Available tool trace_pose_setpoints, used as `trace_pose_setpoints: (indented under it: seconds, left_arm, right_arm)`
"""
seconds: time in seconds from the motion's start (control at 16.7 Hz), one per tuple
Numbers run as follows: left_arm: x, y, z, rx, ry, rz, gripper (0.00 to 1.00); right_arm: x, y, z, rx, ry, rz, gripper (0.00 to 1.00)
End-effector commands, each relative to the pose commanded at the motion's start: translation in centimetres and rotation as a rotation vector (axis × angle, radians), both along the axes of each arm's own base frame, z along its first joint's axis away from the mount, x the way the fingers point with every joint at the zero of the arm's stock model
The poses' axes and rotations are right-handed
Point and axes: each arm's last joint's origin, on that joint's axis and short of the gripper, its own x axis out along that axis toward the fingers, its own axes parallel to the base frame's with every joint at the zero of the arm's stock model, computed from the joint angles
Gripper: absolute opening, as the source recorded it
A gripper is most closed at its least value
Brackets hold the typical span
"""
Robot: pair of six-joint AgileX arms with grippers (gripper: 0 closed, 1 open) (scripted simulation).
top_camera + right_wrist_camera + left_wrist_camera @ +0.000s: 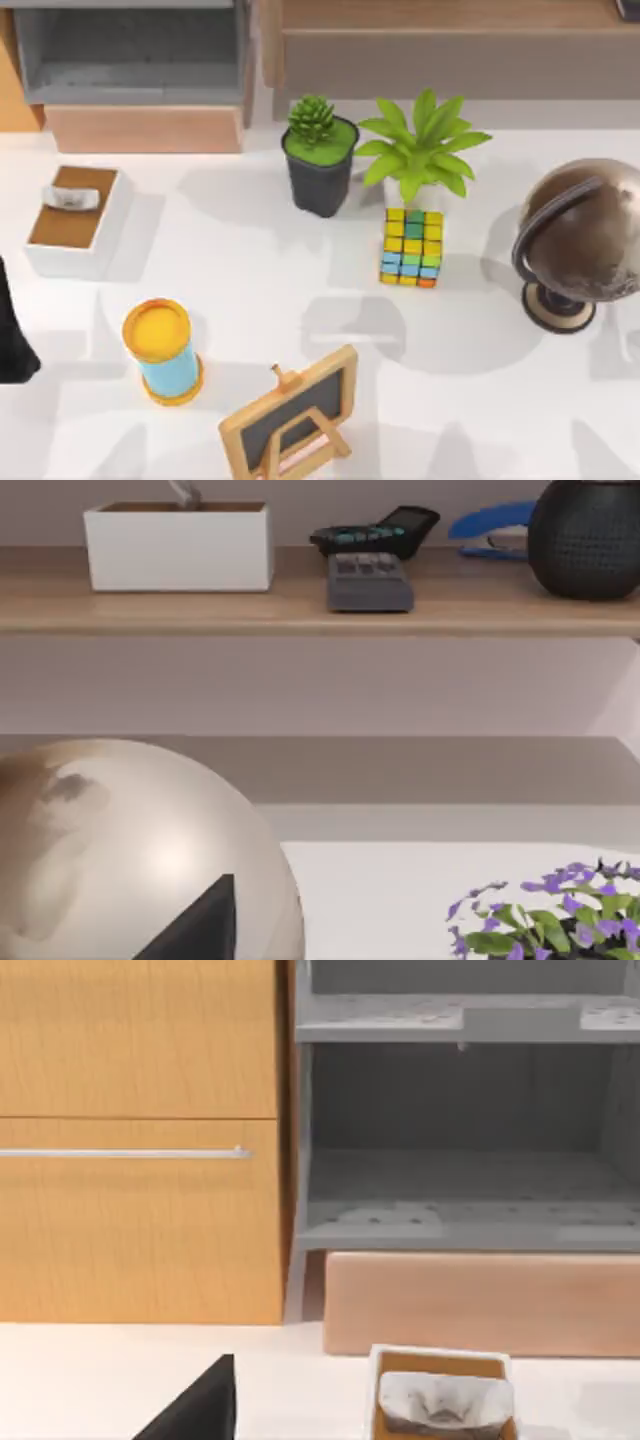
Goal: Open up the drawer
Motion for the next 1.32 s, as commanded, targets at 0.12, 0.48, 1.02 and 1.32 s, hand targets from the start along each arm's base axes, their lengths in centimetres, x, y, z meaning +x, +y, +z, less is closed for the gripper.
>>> trace_pose_setpoints:
  seconds: [0.12,0.48,1.02,1.32]
  left_arm:
    - [0.0,0.0,0.0,0.0,-0.001,0.0,1.0]
    - [1.1,-1.7,3.0,-0.002,-0.03,-0.004,1.0]
    - [5.6,-10.3,6.5,0.007,0.006,-0.007,1.0]
    - [6.1,-13.7,6.7,0.0,0.0,0.0,1.0]
  right_arm:
    - [0.0,0.0,0.0,0.0,0.0,0.0,1.0]
    - [0.0,0.0,0.0,0.0,0.0,0.0,1.0]
    - [0.0,0.0,0.0,0.0,0.0,0.0,1.0]
    - [0.0,0.0,0.0,0.0,0.0,0.0,1.0]
